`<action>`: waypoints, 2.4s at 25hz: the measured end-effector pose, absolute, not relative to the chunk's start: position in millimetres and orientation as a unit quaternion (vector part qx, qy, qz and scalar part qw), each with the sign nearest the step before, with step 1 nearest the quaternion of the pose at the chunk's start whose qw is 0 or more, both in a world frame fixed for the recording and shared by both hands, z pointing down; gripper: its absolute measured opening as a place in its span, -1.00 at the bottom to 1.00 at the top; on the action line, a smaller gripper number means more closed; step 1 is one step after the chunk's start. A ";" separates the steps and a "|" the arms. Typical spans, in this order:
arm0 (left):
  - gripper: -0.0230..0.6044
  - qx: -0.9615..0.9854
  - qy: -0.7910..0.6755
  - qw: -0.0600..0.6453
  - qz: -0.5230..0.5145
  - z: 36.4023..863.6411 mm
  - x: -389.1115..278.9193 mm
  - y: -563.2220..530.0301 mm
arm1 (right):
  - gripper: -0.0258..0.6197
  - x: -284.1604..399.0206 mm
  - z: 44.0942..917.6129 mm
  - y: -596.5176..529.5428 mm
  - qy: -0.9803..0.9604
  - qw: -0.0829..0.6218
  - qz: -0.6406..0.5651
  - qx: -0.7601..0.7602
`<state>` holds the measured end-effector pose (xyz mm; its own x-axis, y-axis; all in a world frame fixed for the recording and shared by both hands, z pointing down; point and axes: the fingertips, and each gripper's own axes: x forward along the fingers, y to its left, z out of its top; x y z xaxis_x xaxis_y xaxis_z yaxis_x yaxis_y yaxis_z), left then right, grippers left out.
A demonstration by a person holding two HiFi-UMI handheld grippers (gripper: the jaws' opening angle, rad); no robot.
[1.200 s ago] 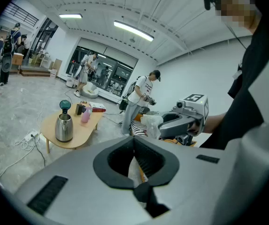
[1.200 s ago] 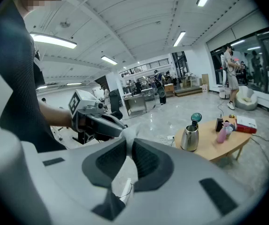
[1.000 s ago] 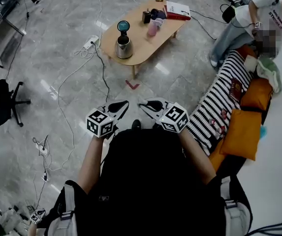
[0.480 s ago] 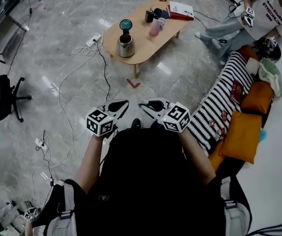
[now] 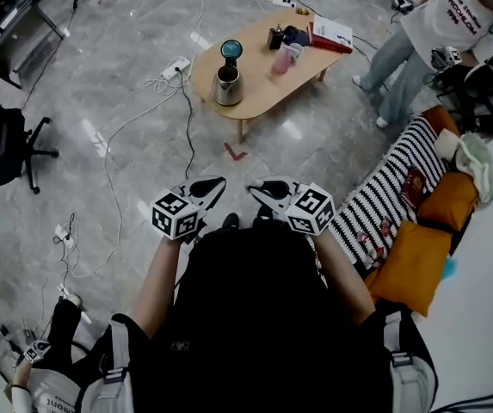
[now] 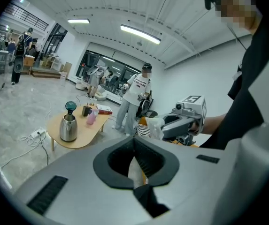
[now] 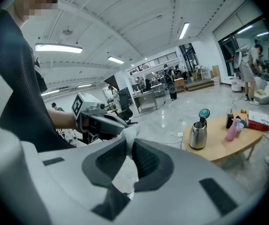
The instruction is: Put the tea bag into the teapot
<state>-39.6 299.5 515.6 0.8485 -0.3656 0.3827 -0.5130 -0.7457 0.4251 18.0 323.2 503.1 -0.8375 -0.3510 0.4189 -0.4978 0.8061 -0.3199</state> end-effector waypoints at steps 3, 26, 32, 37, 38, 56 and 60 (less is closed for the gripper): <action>-0.89 0.919 -0.256 0.268 0.135 515.6 -32.7 298.2 | -0.77 25.1 503.1 320.3 -0.940 0.181 0.204 0.207; -0.89 0.891 -0.337 0.280 0.119 512.9 32.9 302.7 | -0.77 99.9 513.5 319.1 -0.950 0.196 0.207 0.127; -0.89 0.888 -0.341 0.284 0.121 511.2 36.0 300.4 | -0.77 101.6 512.8 313.3 -0.950 0.196 0.209 0.122; -0.89 0.886 -0.342 0.288 0.120 512.1 40.3 297.5 | -0.77 104.9 514.4 309.2 -0.950 0.204 0.206 0.115; -0.89 0.886 -0.342 0.289 0.120 512.6 40.2 296.6 | -0.77 104.5 515.2 308.7 -0.950 0.205 0.207 0.114; -0.89 0.887 -0.314 0.311 0.131 532.5 17.9 226.5 | -0.77 84.0 536.0 248.1 -0.938 0.220 0.231 0.132; -0.89 0.892 -0.304 0.309 0.129 531.3 2.5 199.3 | -0.77 62.4 532.4 222.7 -0.938 0.217 0.230 0.139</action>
<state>2.5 199.3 531.3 0.7819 -0.4624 0.4181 -0.6219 -0.6247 0.4722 62.4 222.7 532.4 -0.8669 -0.1616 0.4716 -0.3613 0.8555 -0.3710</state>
